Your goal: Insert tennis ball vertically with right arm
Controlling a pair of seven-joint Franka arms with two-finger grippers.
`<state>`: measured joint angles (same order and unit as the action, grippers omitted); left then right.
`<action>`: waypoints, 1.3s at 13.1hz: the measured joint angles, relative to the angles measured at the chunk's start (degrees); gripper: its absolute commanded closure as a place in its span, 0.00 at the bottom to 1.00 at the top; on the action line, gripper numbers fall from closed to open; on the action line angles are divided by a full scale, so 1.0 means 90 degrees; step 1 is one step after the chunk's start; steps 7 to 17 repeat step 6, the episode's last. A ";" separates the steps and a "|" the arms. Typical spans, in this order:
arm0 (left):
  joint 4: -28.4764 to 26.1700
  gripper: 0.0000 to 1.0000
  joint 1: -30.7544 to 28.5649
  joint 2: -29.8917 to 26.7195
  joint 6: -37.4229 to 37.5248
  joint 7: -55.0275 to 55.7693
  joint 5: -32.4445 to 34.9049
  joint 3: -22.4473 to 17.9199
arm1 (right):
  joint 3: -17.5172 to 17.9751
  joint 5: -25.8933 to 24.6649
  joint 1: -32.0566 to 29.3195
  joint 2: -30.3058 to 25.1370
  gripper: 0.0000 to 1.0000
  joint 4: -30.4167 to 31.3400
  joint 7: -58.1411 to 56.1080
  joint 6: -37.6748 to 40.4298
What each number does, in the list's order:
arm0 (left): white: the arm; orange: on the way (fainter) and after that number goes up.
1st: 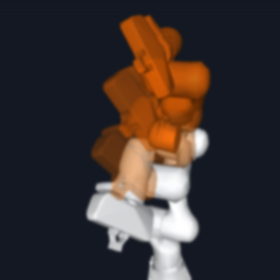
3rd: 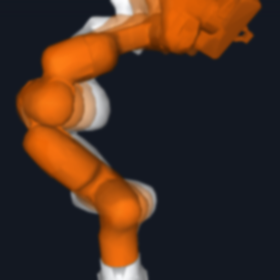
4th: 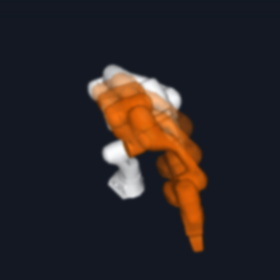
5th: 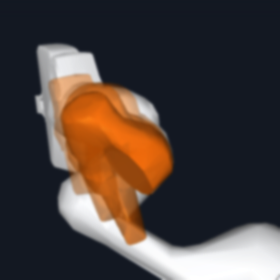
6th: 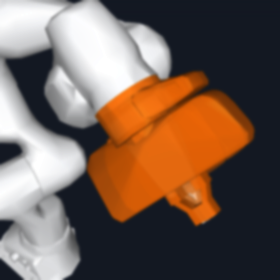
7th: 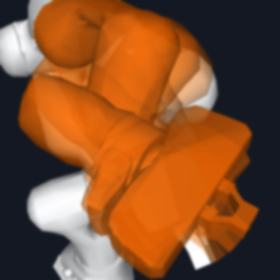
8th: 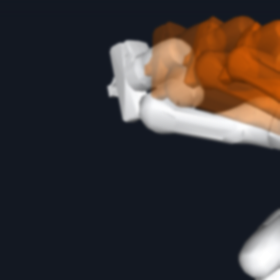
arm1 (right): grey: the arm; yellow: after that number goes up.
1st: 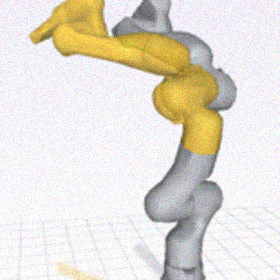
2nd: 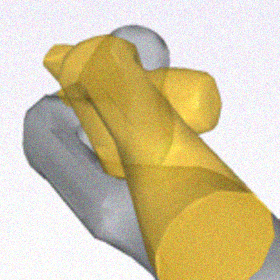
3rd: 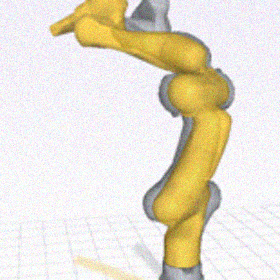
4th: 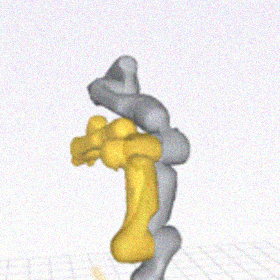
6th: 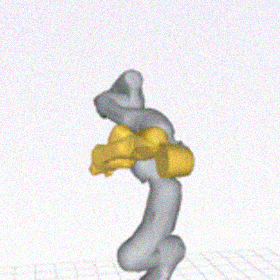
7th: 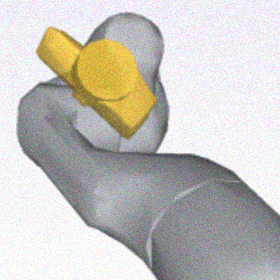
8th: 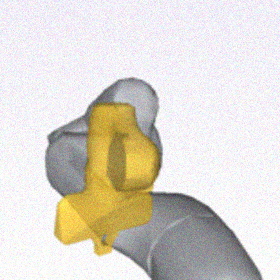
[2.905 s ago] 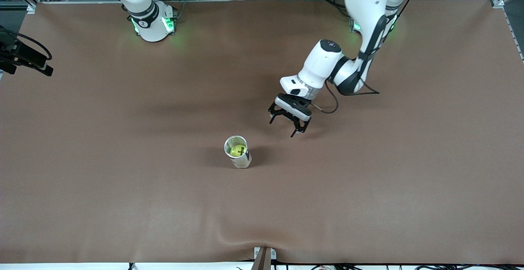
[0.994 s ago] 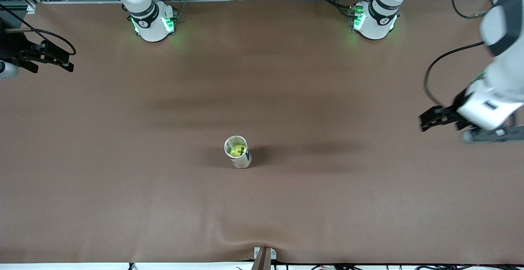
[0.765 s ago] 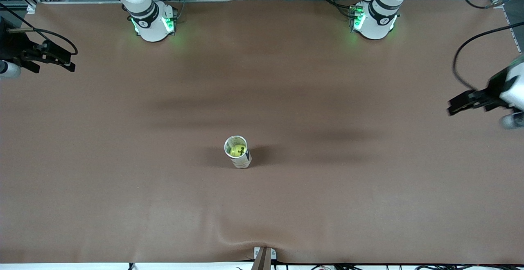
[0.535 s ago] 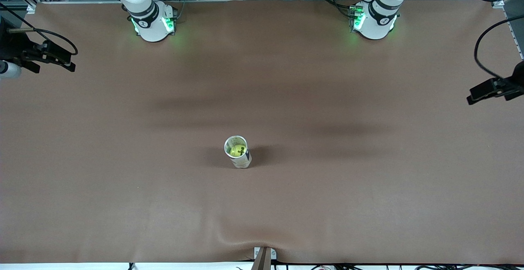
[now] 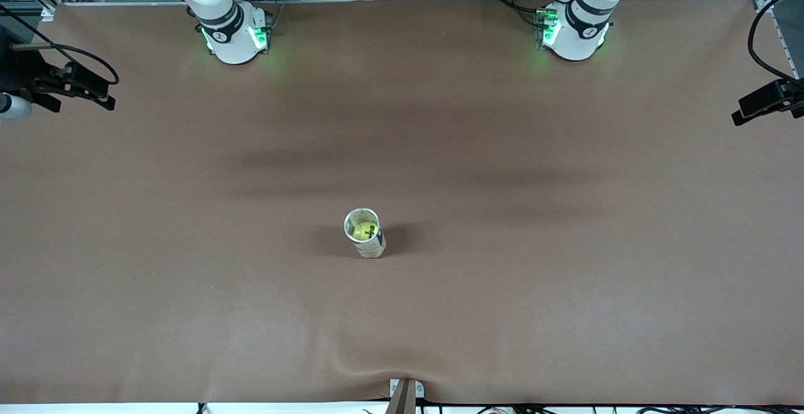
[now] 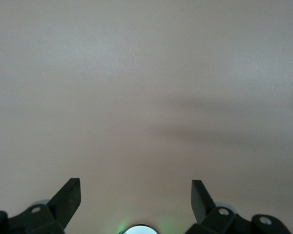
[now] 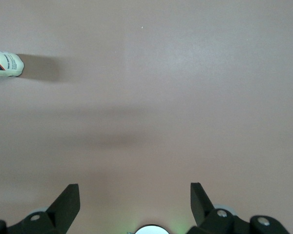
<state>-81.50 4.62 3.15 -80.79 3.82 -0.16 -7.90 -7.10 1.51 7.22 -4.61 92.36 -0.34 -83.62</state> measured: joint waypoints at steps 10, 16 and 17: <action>-0.0001 0.00 0.0026 0.0013 0.0013 0.0001 -0.0139 -0.0021 | -0.0003 0.0000 0.0000 0.0000 0.00 0.0000 0.0000 0.0000; -0.0001 0.00 0.0026 0.0013 0.0013 0.0001 -0.0139 -0.0021 | -0.0003 0.0000 0.0000 0.0000 0.00 0.0000 0.0000 0.0000; -0.0001 0.00 0.0026 0.0013 0.0013 0.0001 -0.0139 -0.0021 | -0.0003 0.0000 0.0000 0.0000 0.00 0.0000 0.0000 0.0000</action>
